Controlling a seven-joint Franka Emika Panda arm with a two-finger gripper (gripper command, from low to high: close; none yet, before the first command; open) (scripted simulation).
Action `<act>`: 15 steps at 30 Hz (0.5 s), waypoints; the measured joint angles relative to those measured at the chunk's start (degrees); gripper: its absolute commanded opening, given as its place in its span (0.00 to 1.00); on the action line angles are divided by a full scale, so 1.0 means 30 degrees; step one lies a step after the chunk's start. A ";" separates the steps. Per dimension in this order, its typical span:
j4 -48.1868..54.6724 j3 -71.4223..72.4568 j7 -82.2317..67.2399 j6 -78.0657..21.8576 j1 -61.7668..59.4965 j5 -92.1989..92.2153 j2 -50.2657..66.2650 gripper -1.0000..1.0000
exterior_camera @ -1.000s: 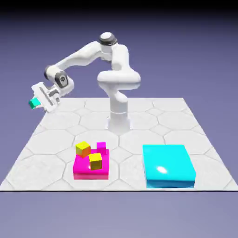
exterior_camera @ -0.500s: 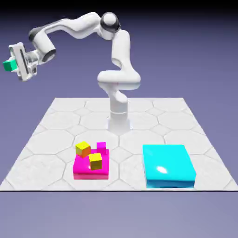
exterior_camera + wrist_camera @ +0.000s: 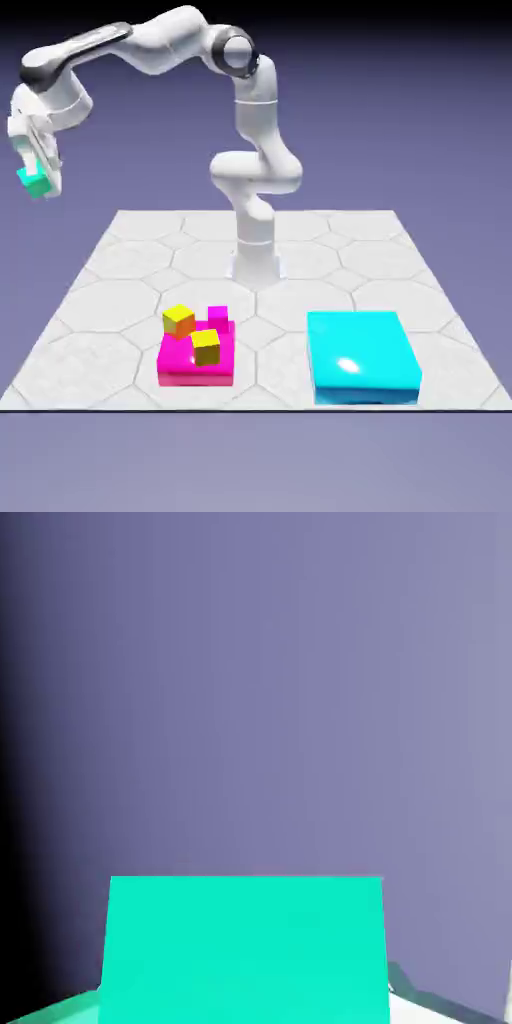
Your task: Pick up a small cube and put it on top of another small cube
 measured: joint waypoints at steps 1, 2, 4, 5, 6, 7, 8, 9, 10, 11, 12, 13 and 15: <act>0.0237 0.0437 0.0385 -0.0725 -0.0182 -0.0395 0.0690 0.00; 0.0474 0.0873 0.0769 -0.1451 -0.0335 -0.0790 0.1378 0.00; 0.0948 0.1747 0.1538 -0.2902 -0.0503 -0.1579 0.2762 0.00; 0.1185 0.2184 0.1923 -0.3627 -0.0584 -0.1974 0.3454 0.00; 0.1422 0.2621 0.2307 -0.4353 -0.0666 -0.2368 0.4146 0.00; 0.1659 0.3058 0.2691 -0.5078 -0.0748 -0.2763 0.4839 0.00; 0.1896 0.3494 0.3075 -0.5804 -0.0830 -0.3157 0.5531 0.00; 0.2133 0.3931 0.3459 -0.6529 -0.0912 -0.3551 0.6223 0.00; 0.2369 0.4368 0.3843 -0.7255 -0.0994 -0.3945 0.6915 0.00; 0.2606 0.4805 0.4227 -0.7980 -0.1076 -0.4340 0.7607 0.00; 0.2843 0.5242 0.4611 -0.8705 -0.1158 -0.4734 0.8299 0.00; 0.3080 0.5678 0.4994 -0.9431 -0.1241 -0.5128 0.8992 0.00; 0.3554 0.6552 0.5762 -1.0882 -0.1405 -0.5916 1.0376 0.00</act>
